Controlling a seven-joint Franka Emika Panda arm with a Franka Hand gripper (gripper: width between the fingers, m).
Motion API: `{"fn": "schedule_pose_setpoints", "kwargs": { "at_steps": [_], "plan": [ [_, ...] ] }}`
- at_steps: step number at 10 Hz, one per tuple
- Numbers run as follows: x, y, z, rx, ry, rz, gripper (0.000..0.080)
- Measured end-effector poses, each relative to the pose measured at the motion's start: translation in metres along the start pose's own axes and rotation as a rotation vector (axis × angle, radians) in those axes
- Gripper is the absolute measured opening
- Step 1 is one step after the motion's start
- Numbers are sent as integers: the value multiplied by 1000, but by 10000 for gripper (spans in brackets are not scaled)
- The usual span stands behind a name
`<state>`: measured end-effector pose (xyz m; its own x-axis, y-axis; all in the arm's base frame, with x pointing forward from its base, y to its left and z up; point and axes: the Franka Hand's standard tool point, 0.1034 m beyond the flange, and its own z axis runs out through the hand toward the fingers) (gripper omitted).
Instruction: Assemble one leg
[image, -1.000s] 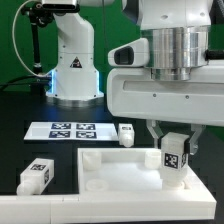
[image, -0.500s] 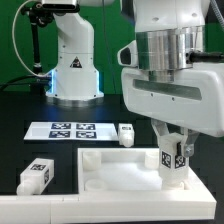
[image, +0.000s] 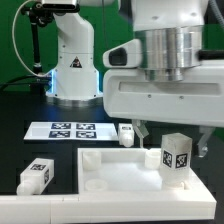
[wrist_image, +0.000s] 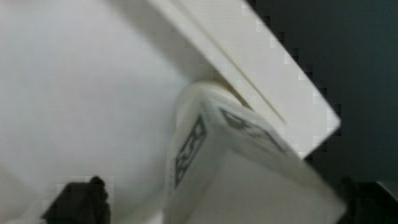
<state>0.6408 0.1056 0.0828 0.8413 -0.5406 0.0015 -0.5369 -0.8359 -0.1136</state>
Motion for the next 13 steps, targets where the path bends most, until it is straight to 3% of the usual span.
{"fn": "schedule_pose_setpoints", "kwargs": {
  "at_steps": [3,6,9,10,11,12,13],
  "plan": [
    [1,2,-2,-5,4,-199,649],
    [-2,1,4,-36,2,-671,649],
    [-2,2,5,-37,1,-673,645],
    [-2,2,5,-36,1,-649,462],
    [-2,2,5,-36,2,-585,462],
    [-2,1,5,-35,3,-516,286],
    [-2,1,5,-35,5,-445,287]
  ]
}}
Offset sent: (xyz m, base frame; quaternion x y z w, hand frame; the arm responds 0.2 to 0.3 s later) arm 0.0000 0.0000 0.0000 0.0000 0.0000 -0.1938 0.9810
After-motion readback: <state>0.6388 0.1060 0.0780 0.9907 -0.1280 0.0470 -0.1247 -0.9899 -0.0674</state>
